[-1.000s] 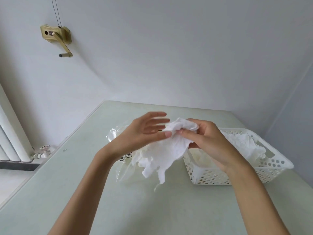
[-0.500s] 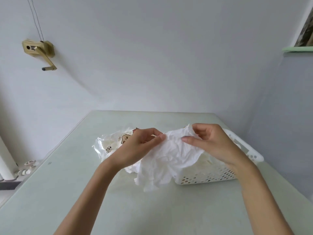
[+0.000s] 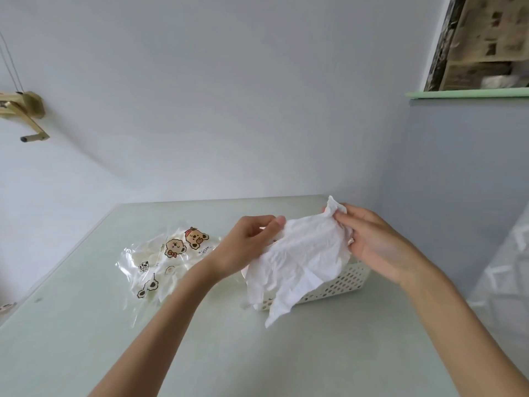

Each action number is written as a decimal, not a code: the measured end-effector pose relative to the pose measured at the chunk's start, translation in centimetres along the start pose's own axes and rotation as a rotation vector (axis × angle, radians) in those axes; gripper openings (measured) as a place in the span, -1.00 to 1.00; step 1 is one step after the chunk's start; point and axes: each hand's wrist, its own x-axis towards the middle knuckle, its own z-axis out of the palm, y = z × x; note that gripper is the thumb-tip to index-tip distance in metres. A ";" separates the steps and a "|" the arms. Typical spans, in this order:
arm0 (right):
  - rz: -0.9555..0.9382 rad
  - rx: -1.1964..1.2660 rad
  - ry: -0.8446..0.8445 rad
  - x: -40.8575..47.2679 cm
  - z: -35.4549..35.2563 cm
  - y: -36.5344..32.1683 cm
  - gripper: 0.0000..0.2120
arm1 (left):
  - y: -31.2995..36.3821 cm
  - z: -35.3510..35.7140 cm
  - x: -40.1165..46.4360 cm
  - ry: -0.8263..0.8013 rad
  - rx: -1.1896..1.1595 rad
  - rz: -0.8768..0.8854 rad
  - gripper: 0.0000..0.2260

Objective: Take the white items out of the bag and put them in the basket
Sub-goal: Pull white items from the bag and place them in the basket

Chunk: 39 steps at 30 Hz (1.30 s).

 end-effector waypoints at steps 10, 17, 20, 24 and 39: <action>-0.150 -0.186 0.357 0.1 -2.0 -0.3 -0.85 | 0.2 2.1 1.5 0.014 -0.060 -0.029 -0.84; -0.500 -0.447 0.526 0.7 -2.1 -0.2 -0.90 | -1.1 1.7 2.7 0.141 0.020 -0.012 -0.73; -0.562 -0.564 0.518 1.3 -2.1 -0.8 -0.90 | -0.9 1.4 2.7 0.270 0.043 0.049 -0.83; -0.599 -0.624 0.438 2.2 -1.8 -1.1 -0.82 | -0.4 0.7 2.8 0.347 0.058 0.088 -0.90; -0.284 -0.496 0.228 8.2 -0.7 1.2 -0.93 | 0.0 -6.3 5.3 0.323 0.516 -0.358 -0.90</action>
